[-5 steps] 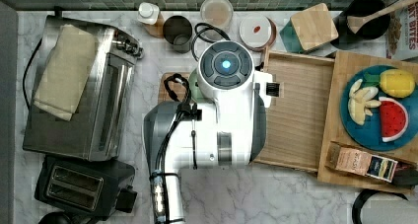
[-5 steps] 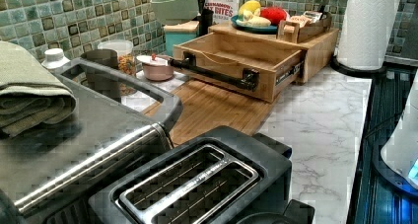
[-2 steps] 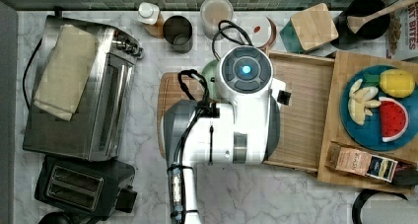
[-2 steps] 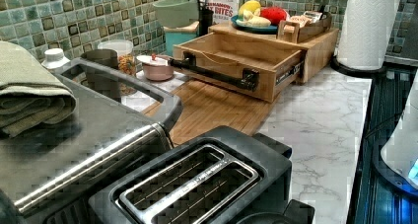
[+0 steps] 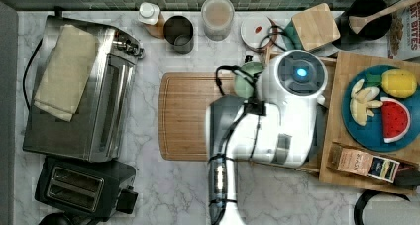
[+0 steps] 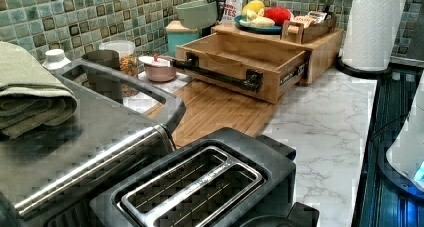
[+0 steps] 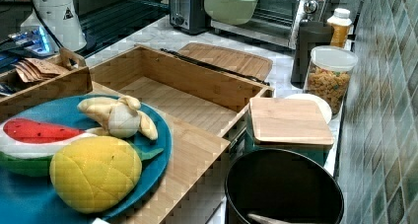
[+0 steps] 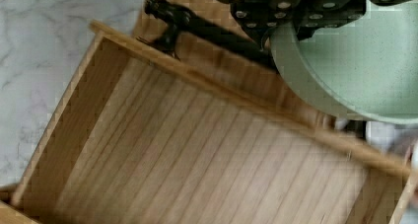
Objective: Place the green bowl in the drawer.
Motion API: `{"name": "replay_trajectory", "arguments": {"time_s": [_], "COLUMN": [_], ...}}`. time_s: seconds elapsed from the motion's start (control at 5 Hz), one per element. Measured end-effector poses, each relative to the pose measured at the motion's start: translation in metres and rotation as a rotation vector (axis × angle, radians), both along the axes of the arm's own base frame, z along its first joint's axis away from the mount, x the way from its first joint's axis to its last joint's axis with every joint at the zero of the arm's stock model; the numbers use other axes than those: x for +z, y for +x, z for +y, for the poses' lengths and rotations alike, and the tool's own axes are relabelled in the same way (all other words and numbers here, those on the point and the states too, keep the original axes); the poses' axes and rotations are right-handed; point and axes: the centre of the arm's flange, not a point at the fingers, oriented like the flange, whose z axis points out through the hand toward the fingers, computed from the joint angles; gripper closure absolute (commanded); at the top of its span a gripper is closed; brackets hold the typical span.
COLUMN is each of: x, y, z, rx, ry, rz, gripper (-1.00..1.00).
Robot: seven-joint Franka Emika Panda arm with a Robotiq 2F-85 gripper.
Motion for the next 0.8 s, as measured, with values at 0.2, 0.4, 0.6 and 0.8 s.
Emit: {"name": "replay_trajectory", "arguments": {"time_s": [0.2,0.4,0.6,0.8], "x": [-0.006,-0.014,-0.017,-0.017], "y": [-0.006,-0.017,-0.025,-0.025], "z": [-0.043,-0.078,-0.097,-0.104], "rx": [-0.258,-0.352,-0.403,-0.423], "ry": [-0.024,-0.069,-0.074,-0.078], "rz": [-0.044,-0.054,-0.037,-0.076], "gripper": [1.00,1.00,1.00,1.00]}}
